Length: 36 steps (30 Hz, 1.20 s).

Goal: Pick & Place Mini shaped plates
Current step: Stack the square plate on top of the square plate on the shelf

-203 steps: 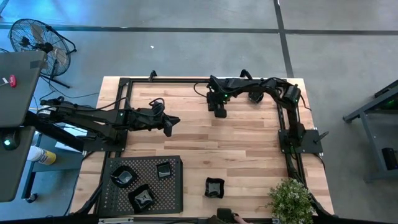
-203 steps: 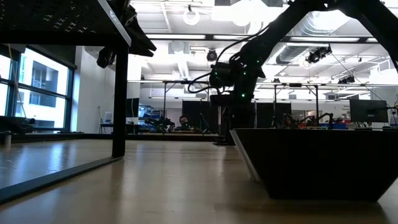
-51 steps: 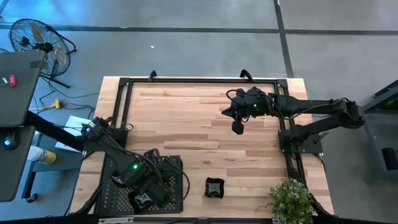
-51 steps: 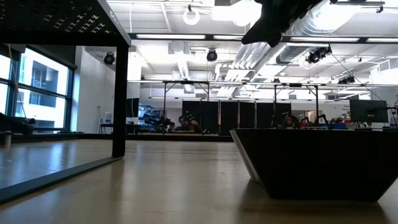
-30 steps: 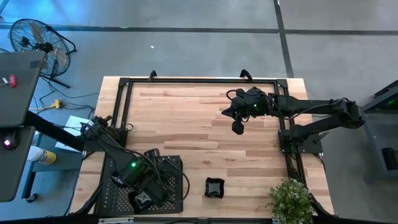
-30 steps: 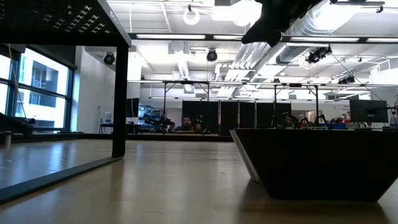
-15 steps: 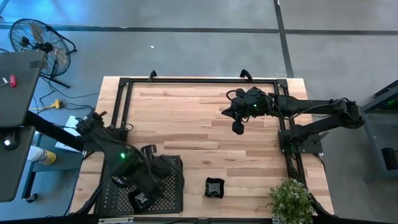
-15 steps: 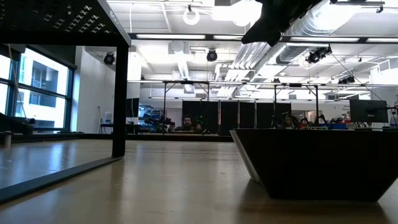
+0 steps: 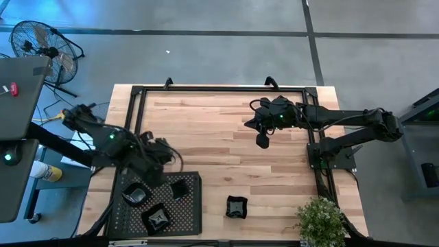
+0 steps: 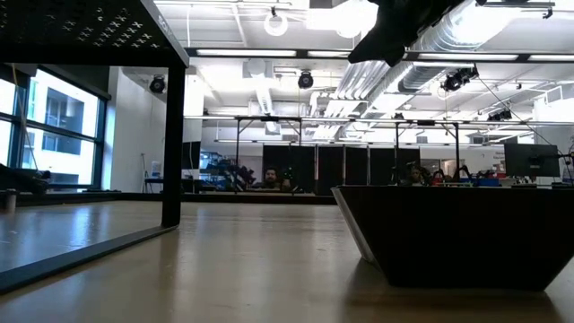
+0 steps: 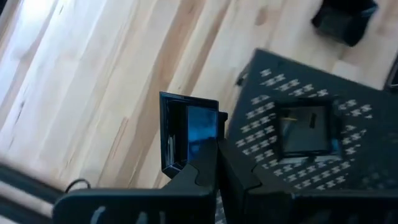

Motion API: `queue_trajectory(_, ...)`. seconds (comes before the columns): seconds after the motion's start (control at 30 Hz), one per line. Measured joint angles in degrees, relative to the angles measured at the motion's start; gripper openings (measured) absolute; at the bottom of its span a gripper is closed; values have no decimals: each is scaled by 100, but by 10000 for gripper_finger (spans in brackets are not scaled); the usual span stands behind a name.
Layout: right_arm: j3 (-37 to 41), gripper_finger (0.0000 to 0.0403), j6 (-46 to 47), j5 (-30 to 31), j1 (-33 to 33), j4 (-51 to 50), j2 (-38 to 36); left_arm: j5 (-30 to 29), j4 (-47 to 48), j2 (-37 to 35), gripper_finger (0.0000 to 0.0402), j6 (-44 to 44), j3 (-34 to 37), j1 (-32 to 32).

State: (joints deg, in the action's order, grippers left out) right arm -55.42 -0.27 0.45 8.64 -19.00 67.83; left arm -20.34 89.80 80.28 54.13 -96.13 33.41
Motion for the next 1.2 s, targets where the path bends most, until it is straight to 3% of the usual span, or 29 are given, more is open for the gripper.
queue_trajectory(0.17,0,4,22,5,0,0,0,55,9,-201,0,414,276,-4)
queue_trajectory(0.33,0,1,147,56,0,0,2,484,2,698,0,-141,-106,57)
queue_trajectory(0.53,0,3,175,74,0,0,2,362,13,1507,0,-569,-690,344)
queue_trajectory(0.77,0,4,142,79,0,0,2,337,22,1689,0,78,-1121,529)
queue_trajectory(1.2,0,1,-6,93,-1,-14,2,758,24,1942,9,208,-1396,525)
